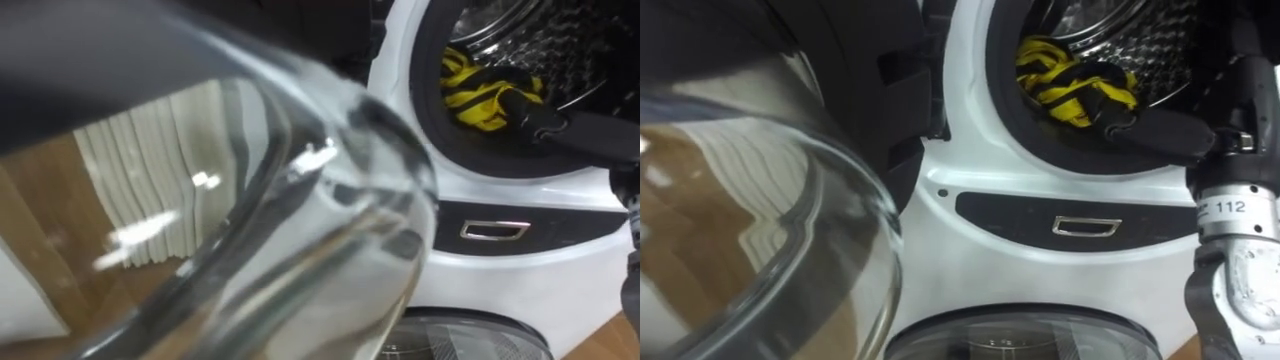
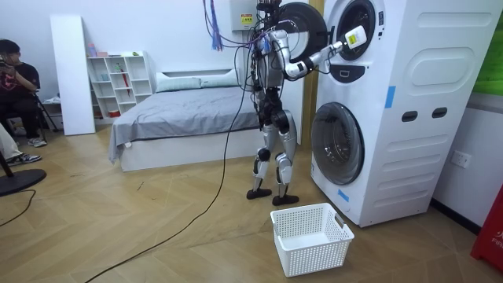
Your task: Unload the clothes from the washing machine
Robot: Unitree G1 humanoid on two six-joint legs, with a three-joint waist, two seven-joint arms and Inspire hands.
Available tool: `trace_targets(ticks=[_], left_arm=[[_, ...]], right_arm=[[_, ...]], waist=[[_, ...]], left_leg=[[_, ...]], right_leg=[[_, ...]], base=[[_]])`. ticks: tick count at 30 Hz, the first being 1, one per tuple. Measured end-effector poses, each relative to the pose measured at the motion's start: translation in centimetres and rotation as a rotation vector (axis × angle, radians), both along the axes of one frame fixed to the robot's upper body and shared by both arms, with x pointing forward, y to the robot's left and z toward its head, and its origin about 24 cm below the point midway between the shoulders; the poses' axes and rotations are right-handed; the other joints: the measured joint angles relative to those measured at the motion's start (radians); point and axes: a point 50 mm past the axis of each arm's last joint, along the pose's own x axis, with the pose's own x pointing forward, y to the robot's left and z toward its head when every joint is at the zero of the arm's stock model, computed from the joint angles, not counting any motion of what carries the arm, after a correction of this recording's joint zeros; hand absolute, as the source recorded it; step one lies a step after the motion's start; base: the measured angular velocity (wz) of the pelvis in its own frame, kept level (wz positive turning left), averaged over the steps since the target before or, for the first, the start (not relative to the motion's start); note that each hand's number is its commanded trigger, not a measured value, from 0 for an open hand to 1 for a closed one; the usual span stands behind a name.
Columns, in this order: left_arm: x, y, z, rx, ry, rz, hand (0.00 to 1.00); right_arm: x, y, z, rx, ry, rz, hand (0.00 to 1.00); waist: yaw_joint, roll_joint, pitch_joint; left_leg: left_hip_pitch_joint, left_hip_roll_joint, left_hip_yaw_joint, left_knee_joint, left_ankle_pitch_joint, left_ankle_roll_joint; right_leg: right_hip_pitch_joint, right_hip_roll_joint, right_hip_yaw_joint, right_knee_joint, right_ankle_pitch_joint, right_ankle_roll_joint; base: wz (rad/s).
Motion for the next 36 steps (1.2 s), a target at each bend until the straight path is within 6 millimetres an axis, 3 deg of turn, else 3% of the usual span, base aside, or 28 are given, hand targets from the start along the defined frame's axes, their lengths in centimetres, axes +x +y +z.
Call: trace_targets(ticks=[8, 14, 20, 25, 30, 36], left_arm=[[0.2, -0.5, -0.1, -0.013, 0.002, -0.001, 0.0], [-0.8, -0.5, -0.2, -0.005, 0.048, 0.013, 0.0], [-0.9, -0.2, -0.2, -0.022, 0.076, 0.019, 0.0], [-0.8, 0.1, 0.0, -0.014, 0.088, 0.01, 0.0], [-0.3, 0.5, 0.2, 0.012, 0.084, -0.036, 0.0], [-0.9, 0.7, 0.2, 0.01, 0.095, -0.013, 0.0]], right_arm=[[0.4, 0.0, -0.3, -0.144, 0.056, -0.055, 0.0], [2.0, 0.2, -1.0, -0.16, 0.111, -0.076, 0.0], [3.1, 0.3, -1.4, -0.165, 0.148, -0.081, 0.0], [4.4, 0.7, -1.6, -0.206, 0.187, -0.083, 0.0], [4.8, 0.4, -1.6, -0.238, 0.231, -0.073, 0.0], [5.3, 0.3, -1.6, -0.249, 0.267, -0.046, 0.0]], waist=[[0.017, -0.008, 0.0018], [0.017, -0.036, 0.0072], [0.017, -0.042, 0.0053], [0.016, -0.042, 0.0053], [0.018, -0.043, 0.0055], [0.018, -0.052, 0.0042]], left_leg=[[0.001, 0.0, 0.0, 0.001, 0.0, -0.001], [0.0, -0.003, 0.009, 0.005, 0.0, 0.0], [-0.001, -0.009, 0.013, 0.011, 0.002, 0.005], [-0.002, -0.011, 0.024, 0.021, 0.004, 0.009], [-0.003, -0.011, 0.021, 0.029, 0.005, 0.011], [-0.005, -0.011, 0.019, 0.04, 0.005, 0.01]], right_leg=[[0.0, 0.001, 0.001, 0.0, 0.0, 0.0], [0.0, -0.001, -0.002, 0.003, 0.002, -0.001], [0.002, -0.017, -0.049, 0.005, 0.009, -0.003], [0.004, -0.021, -0.058, 0.01, 0.02, 0.001], [-0.005, -0.045, -0.071, 0.093, -0.034, 0.043], [0.002, -0.049, -0.077, 0.089, -0.036, 0.041]], base=[[0.0], [-0.04], [-0.01], [-0.05], [0.04], [0.01]])
